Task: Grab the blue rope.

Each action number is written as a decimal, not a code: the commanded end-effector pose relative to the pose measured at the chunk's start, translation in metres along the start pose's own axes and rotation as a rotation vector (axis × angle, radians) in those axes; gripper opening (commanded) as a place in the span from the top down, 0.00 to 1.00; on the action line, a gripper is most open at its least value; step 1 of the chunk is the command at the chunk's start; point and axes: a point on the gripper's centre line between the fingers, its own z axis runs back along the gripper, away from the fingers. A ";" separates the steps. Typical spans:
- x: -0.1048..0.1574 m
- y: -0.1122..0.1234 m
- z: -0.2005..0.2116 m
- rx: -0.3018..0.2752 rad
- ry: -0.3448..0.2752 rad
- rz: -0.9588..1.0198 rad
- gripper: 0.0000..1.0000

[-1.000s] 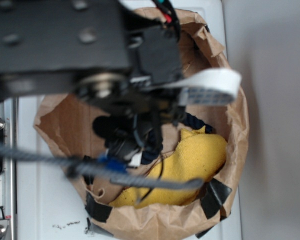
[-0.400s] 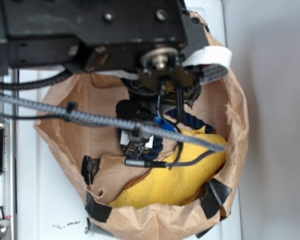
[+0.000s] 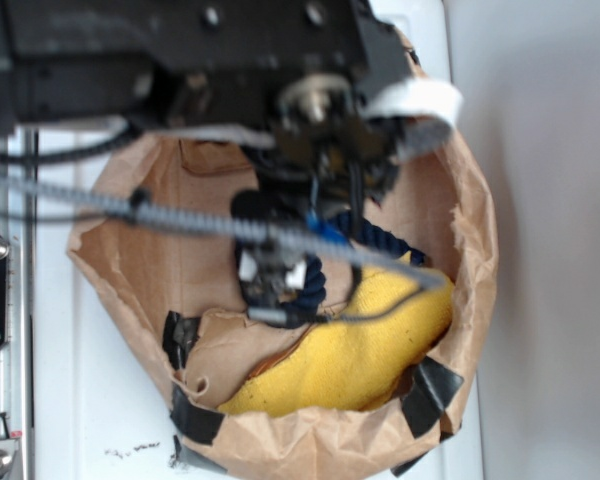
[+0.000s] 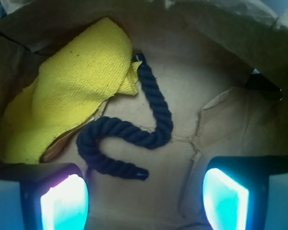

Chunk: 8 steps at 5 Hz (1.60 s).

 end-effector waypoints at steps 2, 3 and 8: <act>0.027 0.022 -0.029 0.046 -0.047 0.014 0.00; 0.033 0.012 -0.040 0.055 -0.065 0.001 0.00; 0.063 -0.008 -0.088 0.004 -0.088 0.016 0.00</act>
